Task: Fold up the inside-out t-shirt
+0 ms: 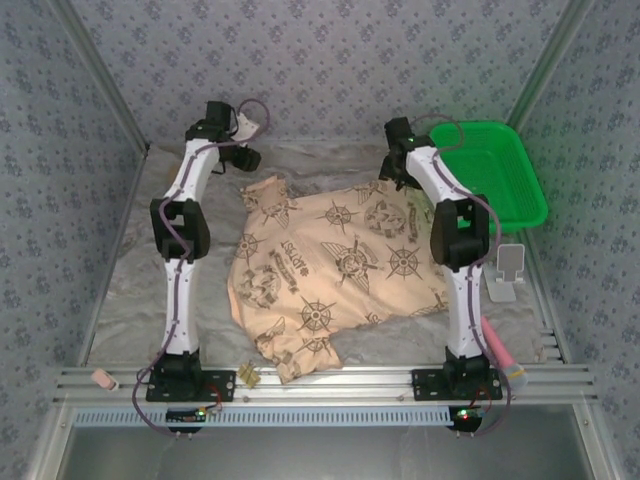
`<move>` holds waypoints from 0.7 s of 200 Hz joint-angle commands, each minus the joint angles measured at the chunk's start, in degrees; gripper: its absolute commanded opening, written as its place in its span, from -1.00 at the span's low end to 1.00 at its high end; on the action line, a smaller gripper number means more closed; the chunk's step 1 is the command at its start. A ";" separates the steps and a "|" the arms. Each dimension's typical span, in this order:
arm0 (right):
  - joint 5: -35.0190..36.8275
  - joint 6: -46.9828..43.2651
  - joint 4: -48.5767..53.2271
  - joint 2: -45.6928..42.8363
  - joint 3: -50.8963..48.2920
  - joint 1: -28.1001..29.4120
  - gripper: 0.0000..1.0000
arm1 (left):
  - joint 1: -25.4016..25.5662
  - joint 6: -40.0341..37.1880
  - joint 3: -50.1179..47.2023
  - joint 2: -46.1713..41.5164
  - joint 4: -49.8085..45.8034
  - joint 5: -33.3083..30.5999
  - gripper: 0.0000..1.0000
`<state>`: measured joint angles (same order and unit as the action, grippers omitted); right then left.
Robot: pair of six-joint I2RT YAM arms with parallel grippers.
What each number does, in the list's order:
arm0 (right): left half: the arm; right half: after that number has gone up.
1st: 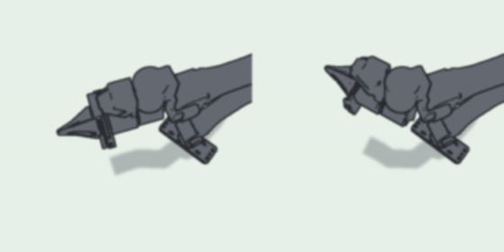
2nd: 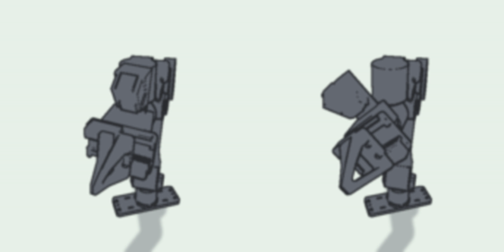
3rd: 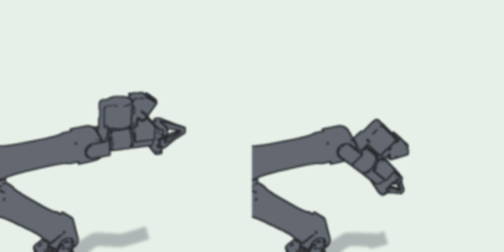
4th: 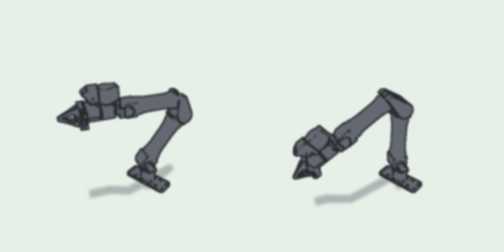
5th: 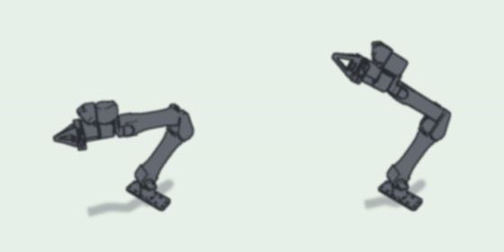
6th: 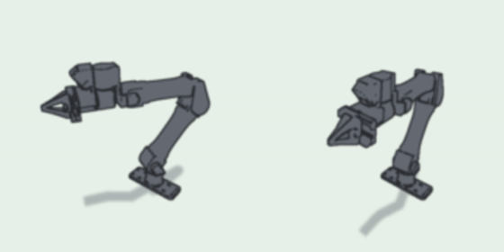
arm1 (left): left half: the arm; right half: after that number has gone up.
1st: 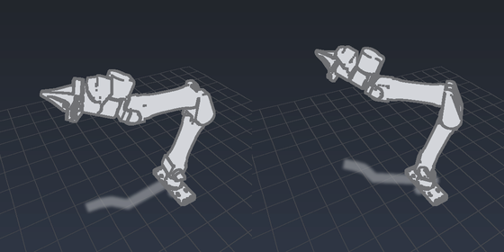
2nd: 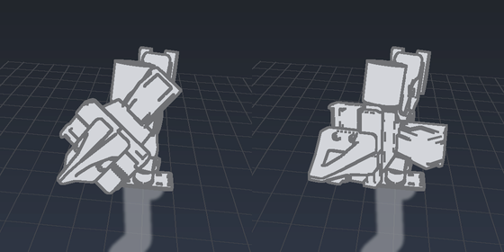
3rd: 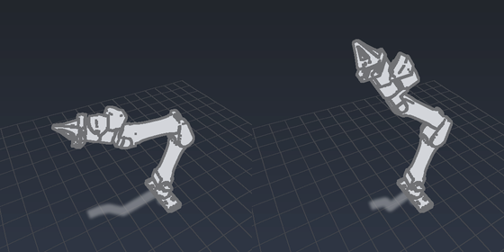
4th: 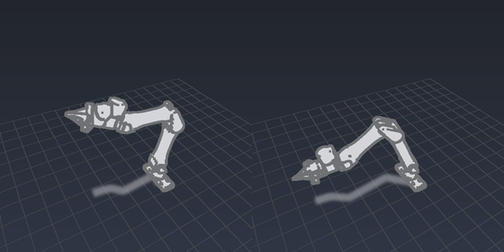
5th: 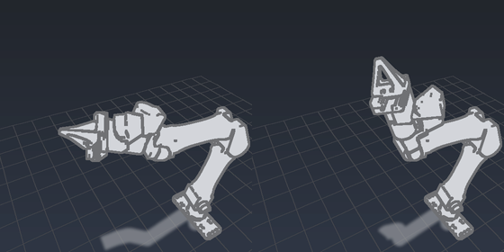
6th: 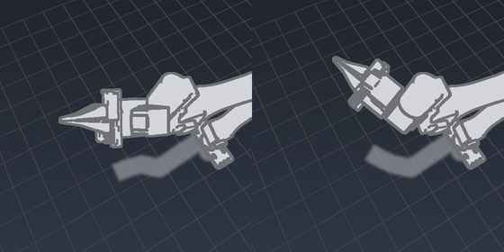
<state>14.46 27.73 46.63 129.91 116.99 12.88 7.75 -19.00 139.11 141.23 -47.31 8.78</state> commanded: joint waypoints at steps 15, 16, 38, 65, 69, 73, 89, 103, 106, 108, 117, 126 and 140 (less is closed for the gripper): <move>-3.32 0.99 -7.22 -16.65 -18.50 3.44 0.59 | 3.59 24.74 -18.50 -17.01 2.93 -7.83 0.10; -3.32 1.09 -7.62 -17.03 -19.05 3.54 0.59 | 3.59 25.25 -19.08 -17.24 3.06 -7.86 0.10; -4.16 1.84 -10.64 -23.35 -29.01 5.22 0.60 | 3.59 31.61 -26.87 -18.94 3.60 -7.10 0.08; -7.38 3.21 -14.11 -27.49 -37.81 6.78 0.62 | 3.72 33.82 -34.68 -19.58 8.01 -6.92 0.09; -8.13 3.21 -14.68 -27.94 -39.07 7.15 0.62 | 3.63 34.62 -35.36 -19.42 8.08 -7.34 0.09; -8.56 3.23 -15.13 -28.45 -40.38 7.74 0.63 | 3.59 35.41 -35.72 -19.35 8.11 -7.93 0.09; -9.76 2.79 -15.56 -29.70 -44.43 9.64 0.63 | 3.12 37.39 -36.19 -18.01 8.11 -8.31 0.09; -9.91 1.93 -14.97 -30.53 -46.85 11.33 0.63 | 2.72 38.72 -35.62 -16.22 7.49 -6.83 0.09; -9.60 1.82 -14.85 -30.73 -47.30 11.58 0.63 | 2.66 38.85 -35.51 -15.65 7.27 -6.53 0.09; -9.36 1.74 -14.76 -30.84 -47.65 11.80 0.63 | 2.59 38.86 -35.23 -15.29 7.15 -6.33 0.09; -8.52 1.63 -14.77 -31.54 -49.82 12.51 0.63 | 2.40 39.07 -34.67 -13.91 7.22 -6.30 0.09; -8.75 1.70 -15.24 -32.08 -51.94 12.90 0.59 | 2.29 39.20 -34.19 -12.69 7.70 -6.34 0.09; -10.60 2.10 -16.08 -32.43 -54.08 13.12 0.52 | 2.10 39.40 -32.76 -10.60 7.67 -6.05 0.05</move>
<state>5.69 29.58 31.73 100.31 65.98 25.78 10.26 17.78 103.15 127.63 -40.21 2.09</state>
